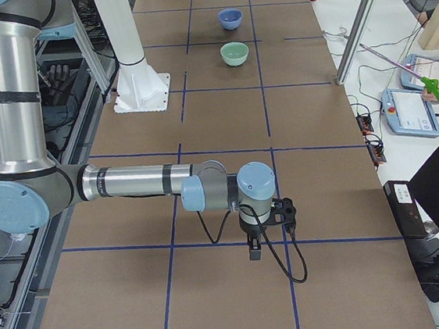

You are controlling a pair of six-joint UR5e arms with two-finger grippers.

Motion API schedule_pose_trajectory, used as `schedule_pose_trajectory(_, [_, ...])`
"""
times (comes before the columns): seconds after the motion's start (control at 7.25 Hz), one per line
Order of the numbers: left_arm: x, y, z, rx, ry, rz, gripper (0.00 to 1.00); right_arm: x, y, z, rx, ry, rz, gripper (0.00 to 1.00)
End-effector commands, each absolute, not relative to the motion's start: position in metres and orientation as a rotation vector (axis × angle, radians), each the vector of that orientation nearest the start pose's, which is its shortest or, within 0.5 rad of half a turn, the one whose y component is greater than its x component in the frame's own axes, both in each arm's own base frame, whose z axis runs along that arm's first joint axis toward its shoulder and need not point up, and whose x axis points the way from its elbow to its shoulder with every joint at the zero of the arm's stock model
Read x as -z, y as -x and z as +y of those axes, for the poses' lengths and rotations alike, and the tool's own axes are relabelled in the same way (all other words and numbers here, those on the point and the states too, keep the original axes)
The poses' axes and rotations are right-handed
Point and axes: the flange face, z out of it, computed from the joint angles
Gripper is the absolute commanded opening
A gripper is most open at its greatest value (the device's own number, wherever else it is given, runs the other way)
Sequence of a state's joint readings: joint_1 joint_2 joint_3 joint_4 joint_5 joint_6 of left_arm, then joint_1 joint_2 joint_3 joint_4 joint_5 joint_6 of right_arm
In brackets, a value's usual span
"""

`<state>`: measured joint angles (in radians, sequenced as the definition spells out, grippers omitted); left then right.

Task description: Stack blue bowl on green bowl

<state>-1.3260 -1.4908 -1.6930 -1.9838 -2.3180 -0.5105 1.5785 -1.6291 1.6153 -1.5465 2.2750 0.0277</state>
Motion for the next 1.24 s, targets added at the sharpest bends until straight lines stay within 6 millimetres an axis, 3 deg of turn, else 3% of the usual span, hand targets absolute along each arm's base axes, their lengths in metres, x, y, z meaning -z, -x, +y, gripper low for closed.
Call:
schedule_pose_trajectory(0.0, [-0.591, -0.112, -0.474, 0.137, -0.097, 0.829, 1.00, -0.667, -0.072, -0.467, -0.030, -0.003, -0.704, 1.00])
schedule_pose_trajectory(0.28, [-0.591, -0.150, -0.465, 0.142, -0.083, 0.848, 1.00, -0.667, -0.072, -0.467, -0.030, -0.003, -0.704, 1.00])
schedule_pose_trajectory(0.83, [-0.624, -0.182, -0.455, 0.089, -0.067, 0.866, 1.00, -0.667, -0.072, -0.467, -0.031, -0.002, -0.704, 1.00])
schedule_pose_trajectory(0.97, [-0.624, -0.183, -0.454, 0.084, -0.072, 0.870, 0.88, -0.667, -0.072, -0.467, -0.030, -0.003, -0.704, 1.00])
schedule_pose_trajectory(1.1, [-0.622, -0.182, -0.455, 0.084, -0.075, 0.872, 0.50, -0.667, -0.072, -0.467, -0.031, -0.002, -0.704, 1.00])
